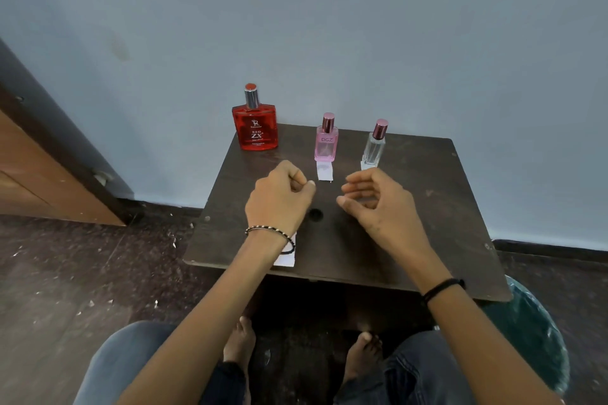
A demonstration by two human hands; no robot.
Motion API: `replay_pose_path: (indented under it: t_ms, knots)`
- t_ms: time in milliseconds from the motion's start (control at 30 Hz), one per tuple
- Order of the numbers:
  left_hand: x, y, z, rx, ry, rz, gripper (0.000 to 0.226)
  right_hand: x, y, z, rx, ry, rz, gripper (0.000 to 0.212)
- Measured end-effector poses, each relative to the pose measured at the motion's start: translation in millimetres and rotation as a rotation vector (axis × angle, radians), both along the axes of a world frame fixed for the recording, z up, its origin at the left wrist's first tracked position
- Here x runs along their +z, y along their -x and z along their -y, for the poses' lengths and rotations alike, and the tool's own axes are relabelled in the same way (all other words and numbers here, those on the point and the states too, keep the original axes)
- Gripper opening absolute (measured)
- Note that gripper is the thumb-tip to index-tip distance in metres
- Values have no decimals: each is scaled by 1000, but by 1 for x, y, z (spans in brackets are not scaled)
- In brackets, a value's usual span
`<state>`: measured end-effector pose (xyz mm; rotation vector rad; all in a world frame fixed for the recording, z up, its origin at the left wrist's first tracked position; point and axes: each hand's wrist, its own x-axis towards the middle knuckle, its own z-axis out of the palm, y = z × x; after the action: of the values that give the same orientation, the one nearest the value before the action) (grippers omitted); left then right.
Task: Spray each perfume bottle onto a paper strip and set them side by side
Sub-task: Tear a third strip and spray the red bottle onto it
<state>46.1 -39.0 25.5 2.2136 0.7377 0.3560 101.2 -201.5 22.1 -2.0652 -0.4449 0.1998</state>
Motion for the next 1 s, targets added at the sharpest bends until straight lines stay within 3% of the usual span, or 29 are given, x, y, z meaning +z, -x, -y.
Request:
replay_pose_path:
  t_ms: [133,400,1000]
  knots:
    - [-16,22,-28,26,31,100,5,-3,24,-31,131,19,-35,46]
    - [-32,36,-47,-70,7,100,31,-21,38,-53,356,212,13,85]
    - [-38,37,-44,-101,-26,88,31,-33,36,-52,214,51,108,36]
